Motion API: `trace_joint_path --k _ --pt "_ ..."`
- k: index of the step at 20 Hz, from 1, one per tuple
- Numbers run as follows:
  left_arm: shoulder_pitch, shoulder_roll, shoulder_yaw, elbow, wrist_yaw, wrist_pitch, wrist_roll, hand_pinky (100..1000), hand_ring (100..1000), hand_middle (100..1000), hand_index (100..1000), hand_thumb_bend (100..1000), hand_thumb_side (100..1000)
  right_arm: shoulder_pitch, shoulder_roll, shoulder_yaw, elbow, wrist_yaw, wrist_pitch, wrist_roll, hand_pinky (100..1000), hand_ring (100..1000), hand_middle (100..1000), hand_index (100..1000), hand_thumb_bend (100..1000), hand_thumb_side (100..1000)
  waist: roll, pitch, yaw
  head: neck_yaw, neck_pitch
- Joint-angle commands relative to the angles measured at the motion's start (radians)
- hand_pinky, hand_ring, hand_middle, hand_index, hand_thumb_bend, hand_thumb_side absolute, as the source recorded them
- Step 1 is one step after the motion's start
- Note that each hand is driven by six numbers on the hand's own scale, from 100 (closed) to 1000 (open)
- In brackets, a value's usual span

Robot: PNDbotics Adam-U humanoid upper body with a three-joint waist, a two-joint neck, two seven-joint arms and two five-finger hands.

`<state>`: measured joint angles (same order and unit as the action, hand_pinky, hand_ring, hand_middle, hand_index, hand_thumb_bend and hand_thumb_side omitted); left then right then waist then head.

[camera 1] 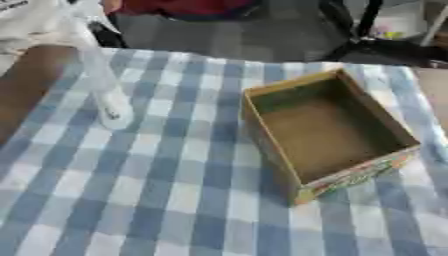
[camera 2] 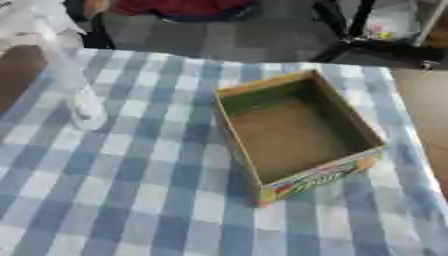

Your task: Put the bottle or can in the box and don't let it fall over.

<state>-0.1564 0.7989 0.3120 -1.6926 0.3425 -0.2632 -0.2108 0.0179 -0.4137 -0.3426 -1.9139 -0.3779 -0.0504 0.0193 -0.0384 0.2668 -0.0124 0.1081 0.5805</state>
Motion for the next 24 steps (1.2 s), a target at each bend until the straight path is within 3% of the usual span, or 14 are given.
trace_joint_path --k 1,4,8,13,24 --pt "0.008 0.011 0.018 -0.037 0.006 -0.003 -0.007 1000 823 975 1000 181 677 0.005 -0.004 -0.018 -0.031 0.011 -0.014 -0.002 822 984 1000 1000 100 681 0.003 -0.023 -0.005 -0.036 0.013" --pt "0.029 -0.008 0.021 -0.062 0.002 -0.003 -0.011 1000 823 975 1000 180 679 0.009 0.017 -0.023 -0.034 0.023 -0.022 -0.001 822 987 1000 1000 100 682 0.004 -0.029 -0.01 -0.098 0.029" --pt "0.065 -0.038 0.025 -0.089 -0.012 -0.001 -0.016 1000 823 976 1000 181 687 0.02 0.038 -0.025 -0.031 0.053 -0.022 0.002 823 990 1000 1000 100 690 0.013 -0.037 -0.032 -0.148 0.074" --pt "0.098 -0.075 0.029 -0.098 -0.024 0.004 -0.024 1000 822 976 1000 182 692 0.034 0.051 -0.023 -0.028 0.071 -0.023 0.013 823 991 1000 1000 100 693 0.023 -0.049 -0.045 -0.151 0.111" --pt "0.128 -0.095 0.032 -0.117 -0.053 -0.012 -0.02 1000 823 973 1000 192 682 0.039 0.036 -0.023 -0.04 0.073 -0.028 0.017 823 990 1000 1000 100 684 0.036 -0.061 -0.042 -0.113 0.113"
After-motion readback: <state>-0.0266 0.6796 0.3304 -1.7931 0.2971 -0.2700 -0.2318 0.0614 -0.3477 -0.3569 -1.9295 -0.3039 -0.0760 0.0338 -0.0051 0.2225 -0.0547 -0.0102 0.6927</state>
